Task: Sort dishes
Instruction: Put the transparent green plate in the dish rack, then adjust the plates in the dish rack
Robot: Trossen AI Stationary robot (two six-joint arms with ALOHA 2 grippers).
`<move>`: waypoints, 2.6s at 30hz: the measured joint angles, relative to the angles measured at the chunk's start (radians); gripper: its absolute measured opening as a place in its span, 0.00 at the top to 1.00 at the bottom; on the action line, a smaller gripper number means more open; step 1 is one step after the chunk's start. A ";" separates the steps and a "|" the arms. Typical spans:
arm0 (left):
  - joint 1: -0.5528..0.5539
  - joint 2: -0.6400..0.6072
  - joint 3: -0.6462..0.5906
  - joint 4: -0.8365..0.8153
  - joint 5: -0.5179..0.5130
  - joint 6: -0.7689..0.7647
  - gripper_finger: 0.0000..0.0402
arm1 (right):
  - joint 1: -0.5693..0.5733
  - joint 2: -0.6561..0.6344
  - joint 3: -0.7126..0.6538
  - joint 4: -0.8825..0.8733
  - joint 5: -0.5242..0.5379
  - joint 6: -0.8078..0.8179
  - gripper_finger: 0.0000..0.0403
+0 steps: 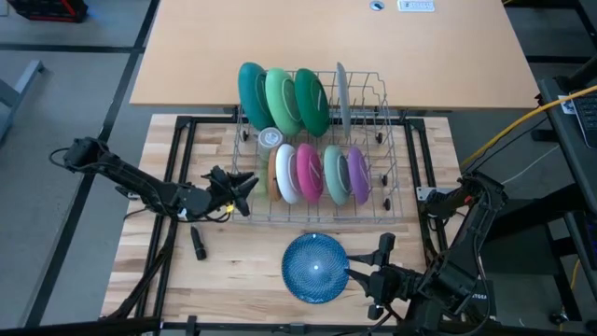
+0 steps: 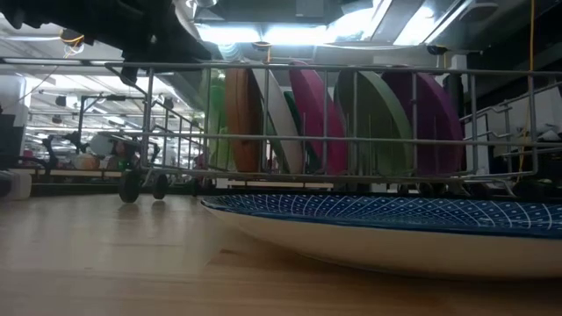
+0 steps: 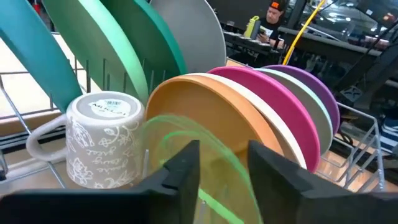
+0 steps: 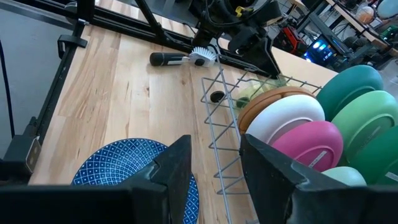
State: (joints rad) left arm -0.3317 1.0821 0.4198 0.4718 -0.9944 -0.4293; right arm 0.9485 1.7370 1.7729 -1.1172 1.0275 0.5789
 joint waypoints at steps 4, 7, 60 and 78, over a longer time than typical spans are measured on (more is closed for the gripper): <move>0.000 0.000 0.000 0.001 -0.003 0.020 0.61 | 0.000 0.000 0.000 0.000 0.000 0.000 0.64; 0.000 -0.002 0.000 0.001 -0.033 0.044 0.60 | 0.000 0.000 0.000 0.000 0.000 0.000 0.64; 0.205 0.282 0.478 0.173 0.759 1.079 0.65 | -0.406 -0.232 0.001 -0.271 0.213 0.539 0.64; 0.308 0.859 1.184 -0.462 0.732 1.588 0.65 | -0.406 -0.349 0.000 -0.455 0.084 0.541 0.64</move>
State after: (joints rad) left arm -0.0238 1.9415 1.6039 0.0094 -0.2622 1.1589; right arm 0.5426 1.3885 1.7733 -1.5717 1.1119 1.1194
